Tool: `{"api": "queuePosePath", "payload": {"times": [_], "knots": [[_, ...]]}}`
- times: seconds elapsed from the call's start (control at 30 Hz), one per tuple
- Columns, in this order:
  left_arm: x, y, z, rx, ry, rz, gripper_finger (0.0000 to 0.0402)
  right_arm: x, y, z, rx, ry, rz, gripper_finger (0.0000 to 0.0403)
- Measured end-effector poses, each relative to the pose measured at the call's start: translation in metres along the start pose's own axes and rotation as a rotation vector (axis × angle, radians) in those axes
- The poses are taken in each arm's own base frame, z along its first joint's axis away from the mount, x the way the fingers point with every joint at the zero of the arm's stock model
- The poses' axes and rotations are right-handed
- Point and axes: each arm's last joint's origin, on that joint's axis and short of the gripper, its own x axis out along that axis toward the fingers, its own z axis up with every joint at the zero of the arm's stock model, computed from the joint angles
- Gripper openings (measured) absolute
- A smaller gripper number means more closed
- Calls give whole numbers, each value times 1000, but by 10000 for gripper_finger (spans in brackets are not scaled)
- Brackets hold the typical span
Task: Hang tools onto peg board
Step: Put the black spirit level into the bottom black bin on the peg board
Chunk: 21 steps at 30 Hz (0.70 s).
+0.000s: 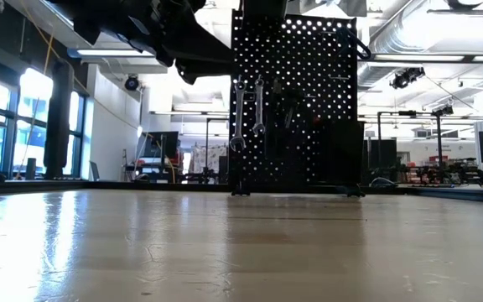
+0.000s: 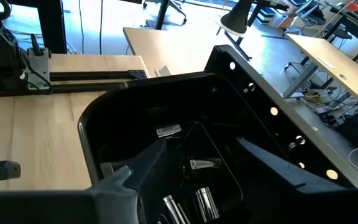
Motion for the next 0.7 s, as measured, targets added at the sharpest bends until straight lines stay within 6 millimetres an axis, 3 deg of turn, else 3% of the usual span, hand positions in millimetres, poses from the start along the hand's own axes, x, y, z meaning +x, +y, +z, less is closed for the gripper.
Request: {"api": "queuePosePath", "payload": {"times": [0.23,0.4,0.53,0.7], "knots": [[0,0,0,0,0,0,163,-3,-1,3,-21,-27,-7,181],[0,0,0,2,0,0,163,-22,1,9,-39,-80,-20,181],[0,0,0,10,-2,0,163,-48,10,11,-36,-90,-6,181],[0,0,0,12,0,0,163,-97,33,1,-6,-8,79,181]]}}
